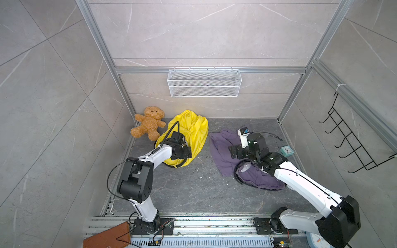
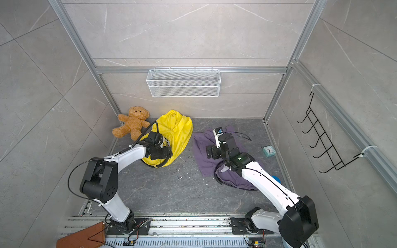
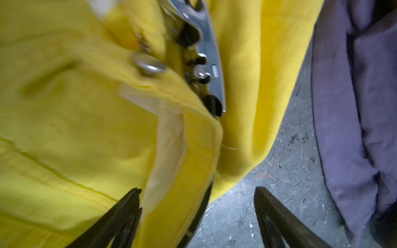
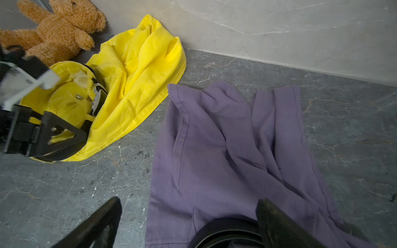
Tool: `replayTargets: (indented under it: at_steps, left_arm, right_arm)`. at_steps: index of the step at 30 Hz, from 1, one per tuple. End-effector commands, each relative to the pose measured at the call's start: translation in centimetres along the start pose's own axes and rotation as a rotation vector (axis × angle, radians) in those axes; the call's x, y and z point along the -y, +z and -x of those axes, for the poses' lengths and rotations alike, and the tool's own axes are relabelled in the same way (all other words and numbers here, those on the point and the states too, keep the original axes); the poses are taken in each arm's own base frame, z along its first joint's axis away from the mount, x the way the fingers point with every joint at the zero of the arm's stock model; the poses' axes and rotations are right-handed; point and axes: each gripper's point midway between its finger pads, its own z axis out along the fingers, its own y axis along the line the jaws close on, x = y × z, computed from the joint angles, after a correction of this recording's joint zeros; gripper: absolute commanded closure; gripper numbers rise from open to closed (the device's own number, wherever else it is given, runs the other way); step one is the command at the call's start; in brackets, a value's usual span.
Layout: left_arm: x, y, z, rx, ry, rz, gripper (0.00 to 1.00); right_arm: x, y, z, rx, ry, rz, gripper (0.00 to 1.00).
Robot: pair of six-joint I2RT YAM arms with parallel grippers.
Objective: Remove the belt from the trousers
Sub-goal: Move the trousers to the center of the board.
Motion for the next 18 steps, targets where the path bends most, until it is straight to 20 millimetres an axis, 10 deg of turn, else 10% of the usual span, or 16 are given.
replayTargets:
  at_steps: [1, 13, 18]
  left_arm:
    - [2.1, 1.3, -4.0, -0.186, 0.030, -0.048, 0.17]
    - [17.7, 0.8, -12.4, -0.375, 0.109, -0.283, 0.22]
    - [16.5, -4.8, -11.6, -0.152, 0.077, -0.230, 0.15]
  right_arm:
    - [-0.1, -0.1, -0.3, -0.037, 0.018, -0.034, 0.00]
    - [0.9, 1.4, -2.5, -0.115, 0.028, -0.122, 0.00]
    - [-0.4, 2.8, -3.3, -0.157, 0.062, -0.063, 0.00]
